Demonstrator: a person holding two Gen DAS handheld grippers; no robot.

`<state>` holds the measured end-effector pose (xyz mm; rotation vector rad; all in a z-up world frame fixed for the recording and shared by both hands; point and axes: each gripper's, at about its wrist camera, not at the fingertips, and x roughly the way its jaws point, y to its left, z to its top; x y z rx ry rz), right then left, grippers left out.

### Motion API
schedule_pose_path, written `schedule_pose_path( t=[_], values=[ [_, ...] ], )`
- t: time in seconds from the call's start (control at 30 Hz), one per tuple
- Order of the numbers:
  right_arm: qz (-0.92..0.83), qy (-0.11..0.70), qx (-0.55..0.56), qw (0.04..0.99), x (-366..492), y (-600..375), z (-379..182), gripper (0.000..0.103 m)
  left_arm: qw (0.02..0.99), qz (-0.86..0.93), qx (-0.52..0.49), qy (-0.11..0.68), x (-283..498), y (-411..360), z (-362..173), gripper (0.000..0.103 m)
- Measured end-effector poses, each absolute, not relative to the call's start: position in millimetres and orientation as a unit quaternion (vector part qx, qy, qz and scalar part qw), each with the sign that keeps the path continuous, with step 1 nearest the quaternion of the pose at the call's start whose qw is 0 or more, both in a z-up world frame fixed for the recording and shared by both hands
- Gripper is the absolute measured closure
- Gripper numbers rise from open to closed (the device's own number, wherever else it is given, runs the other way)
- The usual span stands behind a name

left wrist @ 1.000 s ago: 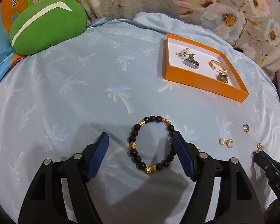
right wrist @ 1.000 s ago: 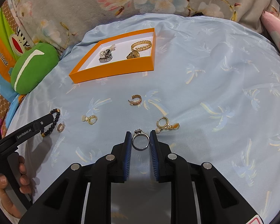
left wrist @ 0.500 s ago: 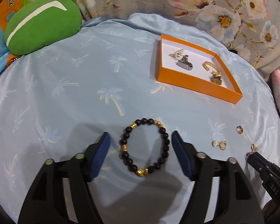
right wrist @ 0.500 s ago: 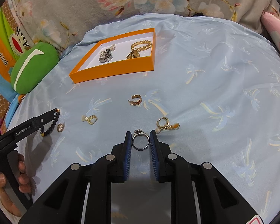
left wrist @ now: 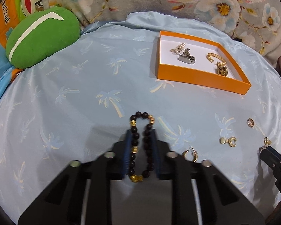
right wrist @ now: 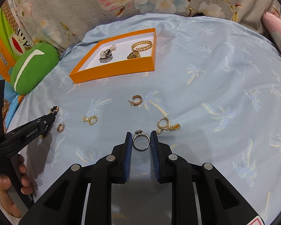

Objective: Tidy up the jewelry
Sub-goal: 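Grasp the black bead bracelet with the left tool while the right tool holds the silver ring, then carry the bracelet and ring into the orange box and open both tools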

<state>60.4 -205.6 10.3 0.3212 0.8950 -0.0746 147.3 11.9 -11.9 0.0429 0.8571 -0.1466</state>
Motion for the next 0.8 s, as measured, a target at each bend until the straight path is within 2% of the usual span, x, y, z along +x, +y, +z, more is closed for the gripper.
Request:
schedule_pose_path(
  t=[0.2, 0.23, 0.8],
  values=[
    [-0.033, 0.428, 0.152, 0.890, 60, -203, 12, 0.084, 0.907, -0.100, -0.006, 0.409, 138, 18, -7, 0.089],
    [-0.032, 0.426, 0.150, 0.892, 59, -202, 13, 0.084, 0.908, -0.104, -0.009, 0.405, 135, 19, -4, 0.096],
    [-0.026, 0.413, 0.148, 0.898, 52, -196, 18, 0.084, 0.915, -0.106, -0.049, 0.386, 120, 44, 16, 0.096]
  ],
)
